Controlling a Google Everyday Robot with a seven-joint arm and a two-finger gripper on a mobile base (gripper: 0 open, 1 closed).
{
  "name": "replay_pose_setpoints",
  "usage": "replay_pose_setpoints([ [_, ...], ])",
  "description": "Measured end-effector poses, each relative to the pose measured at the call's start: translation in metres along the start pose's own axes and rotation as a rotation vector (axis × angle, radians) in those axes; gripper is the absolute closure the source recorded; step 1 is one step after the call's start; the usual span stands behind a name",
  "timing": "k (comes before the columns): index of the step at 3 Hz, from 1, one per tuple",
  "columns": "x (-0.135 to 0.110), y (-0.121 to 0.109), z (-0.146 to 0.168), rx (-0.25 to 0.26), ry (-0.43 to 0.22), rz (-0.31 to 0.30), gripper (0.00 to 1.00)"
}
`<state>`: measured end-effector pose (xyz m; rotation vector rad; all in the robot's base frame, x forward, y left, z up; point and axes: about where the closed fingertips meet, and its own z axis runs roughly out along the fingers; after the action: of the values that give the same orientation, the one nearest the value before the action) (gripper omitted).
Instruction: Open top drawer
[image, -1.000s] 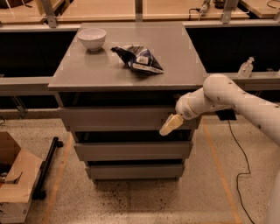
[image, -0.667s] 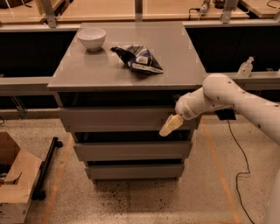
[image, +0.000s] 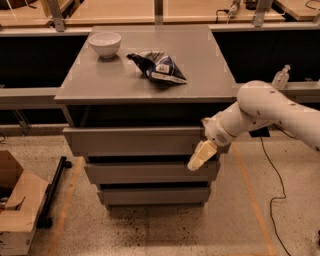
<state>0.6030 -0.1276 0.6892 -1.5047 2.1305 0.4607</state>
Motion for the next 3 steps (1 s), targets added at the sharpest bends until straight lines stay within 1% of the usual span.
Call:
replay_pose_setpoints([
  [1, 0.0055, 0.043, -0.0149, -0.071, 0.066, -0.012, 0.0],
  [2, 0.0054, 0.0427, -0.0146, -0.07, 0.066, -0.013, 0.0],
  [3, 0.0055, 0.0468, -0.0136, -0.088, 0.081, -0.025, 0.0],
])
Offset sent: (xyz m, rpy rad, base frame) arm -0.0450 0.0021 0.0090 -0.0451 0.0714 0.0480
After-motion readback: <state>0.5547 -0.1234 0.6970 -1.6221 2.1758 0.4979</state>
